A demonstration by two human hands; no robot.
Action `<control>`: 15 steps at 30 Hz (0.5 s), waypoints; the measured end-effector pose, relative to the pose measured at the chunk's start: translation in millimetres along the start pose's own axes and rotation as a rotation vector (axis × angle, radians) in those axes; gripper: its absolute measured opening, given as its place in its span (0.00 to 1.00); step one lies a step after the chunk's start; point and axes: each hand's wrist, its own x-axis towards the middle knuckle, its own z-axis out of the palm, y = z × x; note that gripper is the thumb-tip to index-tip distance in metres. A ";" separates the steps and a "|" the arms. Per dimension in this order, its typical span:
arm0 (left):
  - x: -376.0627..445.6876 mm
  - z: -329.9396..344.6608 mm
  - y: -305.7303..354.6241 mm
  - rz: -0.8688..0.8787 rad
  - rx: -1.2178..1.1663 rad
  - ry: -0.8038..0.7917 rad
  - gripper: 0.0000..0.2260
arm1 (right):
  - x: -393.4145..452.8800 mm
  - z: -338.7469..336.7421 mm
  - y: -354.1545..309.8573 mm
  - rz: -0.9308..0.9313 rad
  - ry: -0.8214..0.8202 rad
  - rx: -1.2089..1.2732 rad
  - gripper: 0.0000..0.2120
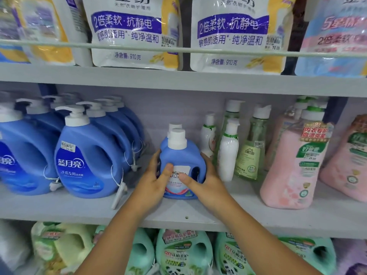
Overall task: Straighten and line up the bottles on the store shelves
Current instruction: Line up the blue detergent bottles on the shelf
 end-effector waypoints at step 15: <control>2.1 1.7 -9.7 -0.030 -0.065 0.028 0.17 | -3.3 -2.2 -6.3 0.087 -0.024 -0.028 0.24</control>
